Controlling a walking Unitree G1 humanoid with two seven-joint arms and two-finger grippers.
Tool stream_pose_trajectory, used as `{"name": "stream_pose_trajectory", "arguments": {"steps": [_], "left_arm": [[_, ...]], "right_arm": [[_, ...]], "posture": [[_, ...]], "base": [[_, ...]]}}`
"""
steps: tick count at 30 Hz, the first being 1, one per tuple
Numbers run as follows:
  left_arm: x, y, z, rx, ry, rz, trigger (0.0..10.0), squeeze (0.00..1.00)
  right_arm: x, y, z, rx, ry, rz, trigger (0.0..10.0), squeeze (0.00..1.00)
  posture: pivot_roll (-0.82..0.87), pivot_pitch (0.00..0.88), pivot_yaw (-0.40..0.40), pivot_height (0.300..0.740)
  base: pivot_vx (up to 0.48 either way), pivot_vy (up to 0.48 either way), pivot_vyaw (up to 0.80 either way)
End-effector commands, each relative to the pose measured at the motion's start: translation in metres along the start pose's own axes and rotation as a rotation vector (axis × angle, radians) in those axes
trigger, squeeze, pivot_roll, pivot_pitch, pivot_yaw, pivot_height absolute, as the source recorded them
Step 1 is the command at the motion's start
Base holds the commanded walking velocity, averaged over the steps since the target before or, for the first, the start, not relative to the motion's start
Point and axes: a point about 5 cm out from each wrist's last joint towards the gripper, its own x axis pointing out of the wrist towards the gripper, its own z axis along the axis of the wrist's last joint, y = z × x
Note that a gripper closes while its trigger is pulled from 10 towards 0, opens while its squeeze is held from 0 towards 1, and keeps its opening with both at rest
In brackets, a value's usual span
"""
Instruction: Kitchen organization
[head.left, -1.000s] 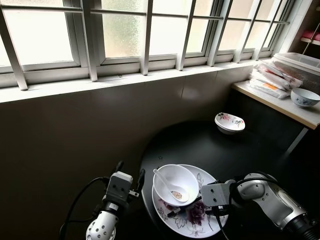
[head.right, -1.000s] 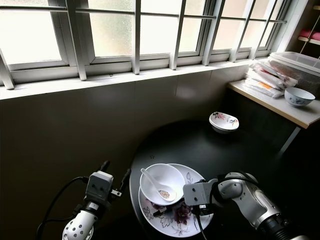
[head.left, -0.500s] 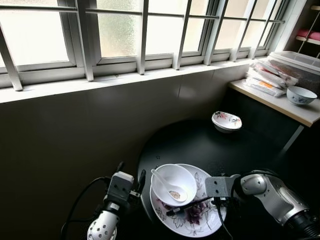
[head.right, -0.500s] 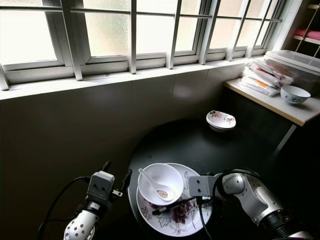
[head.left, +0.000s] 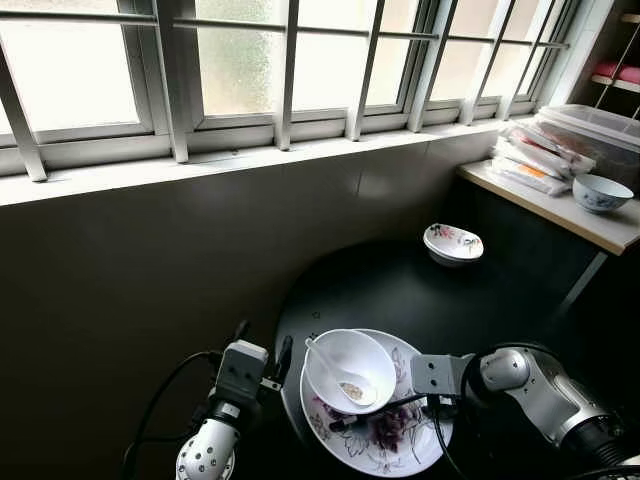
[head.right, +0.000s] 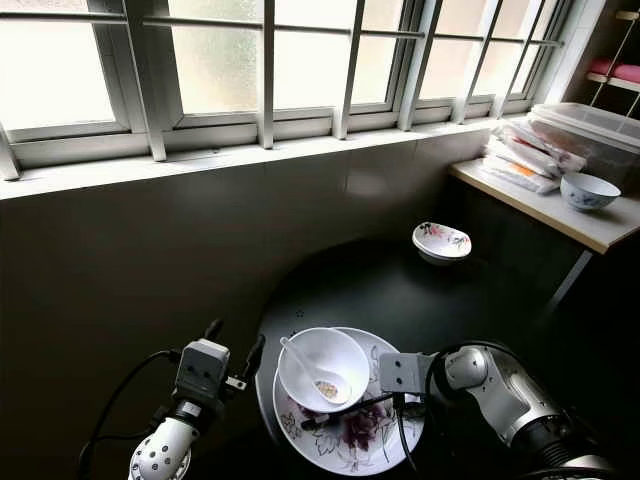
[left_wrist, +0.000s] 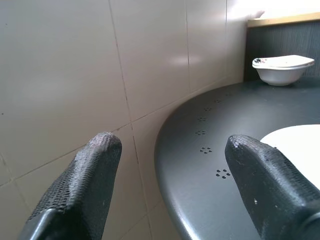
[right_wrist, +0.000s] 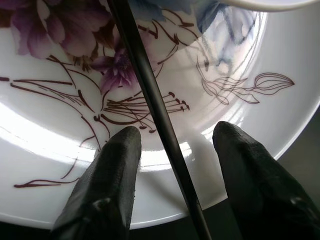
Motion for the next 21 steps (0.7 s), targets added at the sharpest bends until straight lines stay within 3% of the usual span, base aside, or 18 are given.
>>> {"name": "stream_pose_trajectory", "arguments": {"steps": [1, 13, 21], "left_arm": [[0.002, -0.003, 0.001, -0.012, -0.006, -0.007, 10.0, 0.0], [0.002, -0.003, 0.0, -0.011, -0.003, -0.008, 10.0, 0.0], [0.002, -0.003, 0.0, -0.012, -0.003, -0.009, 10.0, 0.0]], "right_arm": [[0.004, 0.006, -0.004, 0.039, -0.004, 0.036, 0.0, 0.0], [-0.004, -0.003, -0.003, 0.028, -0.035, 0.022, 0.0, 0.0], [-0.011, 0.002, -0.003, -0.015, -0.05, 0.083, 0.0, 0.0]], "posture": [[0.05, 0.0, -0.102, 0.74], [0.04, 0.0, -0.099, 0.74], [0.04, 0.0, -0.097, 0.74]], "base": [[0.0, 0.0, 0.0], [0.0, 0.0, 0.0], [0.0, 0.0, 0.0]]}}
